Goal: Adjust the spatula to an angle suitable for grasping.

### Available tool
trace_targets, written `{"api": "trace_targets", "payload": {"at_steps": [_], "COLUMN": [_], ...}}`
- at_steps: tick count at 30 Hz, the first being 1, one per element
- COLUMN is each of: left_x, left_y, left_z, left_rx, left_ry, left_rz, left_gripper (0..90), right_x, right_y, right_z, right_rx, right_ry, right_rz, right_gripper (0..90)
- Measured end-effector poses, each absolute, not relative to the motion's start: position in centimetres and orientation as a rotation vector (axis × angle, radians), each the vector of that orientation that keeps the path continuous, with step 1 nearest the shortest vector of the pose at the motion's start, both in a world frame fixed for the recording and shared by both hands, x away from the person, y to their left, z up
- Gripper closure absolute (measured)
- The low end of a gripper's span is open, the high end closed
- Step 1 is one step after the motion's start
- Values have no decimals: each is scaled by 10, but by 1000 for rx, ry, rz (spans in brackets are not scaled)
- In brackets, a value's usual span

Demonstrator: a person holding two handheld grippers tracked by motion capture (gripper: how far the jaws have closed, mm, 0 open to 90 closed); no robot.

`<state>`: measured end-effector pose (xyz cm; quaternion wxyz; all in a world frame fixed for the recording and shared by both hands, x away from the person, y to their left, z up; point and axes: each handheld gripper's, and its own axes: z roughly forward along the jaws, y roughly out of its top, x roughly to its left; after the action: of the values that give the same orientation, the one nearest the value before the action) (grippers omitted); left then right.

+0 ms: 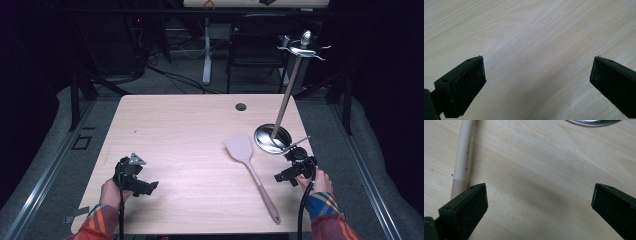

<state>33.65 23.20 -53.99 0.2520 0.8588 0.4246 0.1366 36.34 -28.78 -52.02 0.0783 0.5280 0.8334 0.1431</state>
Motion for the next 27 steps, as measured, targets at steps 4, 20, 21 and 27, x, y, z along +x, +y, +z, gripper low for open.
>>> {"api": "trace_targets", "payload": {"at_steps": [4,20,21,27], "left_x": [337,337,337,337], "left_y": [231,231,231,231], "left_z": [-540,-540,-540,-539], "left_rx": [2337,2338,2341,2337], "left_ry": [1151,1149,1151,1150], "left_rz": [370,368,366,370], "left_gripper": [0,0,0,0], "right_x": [363,361,360,360], "right_y": [-288,-285,-284,-281], "right_z": [-520,-518,-517,-517], "right_rx": [1589,1591,1593,1585], "right_ry": [2490,2497,2492,2502], "right_rz": [442,466,473,501], "right_gripper": [4,16,24,26]}}
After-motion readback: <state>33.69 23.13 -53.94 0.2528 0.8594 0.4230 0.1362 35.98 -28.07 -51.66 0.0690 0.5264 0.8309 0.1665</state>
